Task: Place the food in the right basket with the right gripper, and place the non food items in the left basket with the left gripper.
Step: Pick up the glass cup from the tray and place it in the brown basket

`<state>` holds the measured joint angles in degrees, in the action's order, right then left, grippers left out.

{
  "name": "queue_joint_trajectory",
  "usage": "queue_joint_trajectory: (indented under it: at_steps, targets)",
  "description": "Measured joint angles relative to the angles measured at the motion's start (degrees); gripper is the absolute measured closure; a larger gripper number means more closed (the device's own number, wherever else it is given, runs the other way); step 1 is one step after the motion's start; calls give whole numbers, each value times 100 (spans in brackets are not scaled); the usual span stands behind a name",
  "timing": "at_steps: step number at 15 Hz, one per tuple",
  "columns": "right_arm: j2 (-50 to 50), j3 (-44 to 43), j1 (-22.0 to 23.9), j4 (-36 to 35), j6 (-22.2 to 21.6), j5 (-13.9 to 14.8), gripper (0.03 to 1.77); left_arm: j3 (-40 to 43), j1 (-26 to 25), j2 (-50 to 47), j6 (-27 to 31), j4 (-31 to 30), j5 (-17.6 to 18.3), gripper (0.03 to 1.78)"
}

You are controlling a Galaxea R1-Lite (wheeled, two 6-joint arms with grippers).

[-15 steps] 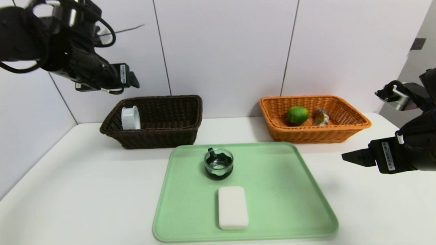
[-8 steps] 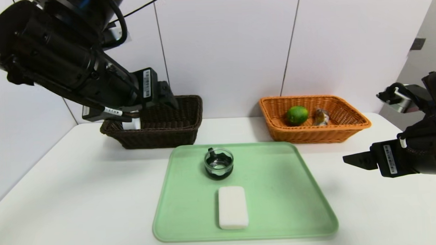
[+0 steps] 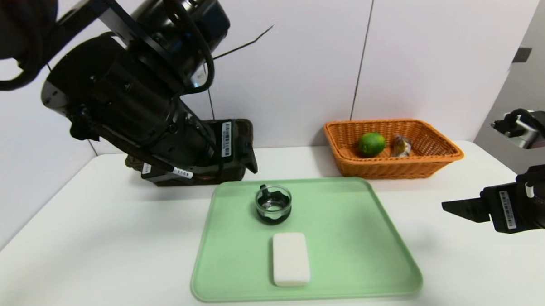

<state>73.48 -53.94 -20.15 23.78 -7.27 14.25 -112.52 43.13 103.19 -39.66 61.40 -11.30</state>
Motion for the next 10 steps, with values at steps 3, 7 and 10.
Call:
queue_joint_trajectory:
  at_steps: [3, 7, 10]
  targets:
    - [-94, 4, -16, -24, 2, 2, 10, -2, 0, 297, 41, -9, -11, 13]
    - [-129, 105, -24, -846, -30, -54, 10, -32, -49, 785, 217, -134, -24, 12]
    - [-105, 201, -22, -1028, -111, -72, 10, -46, -101, 1152, 311, -346, -38, 12]
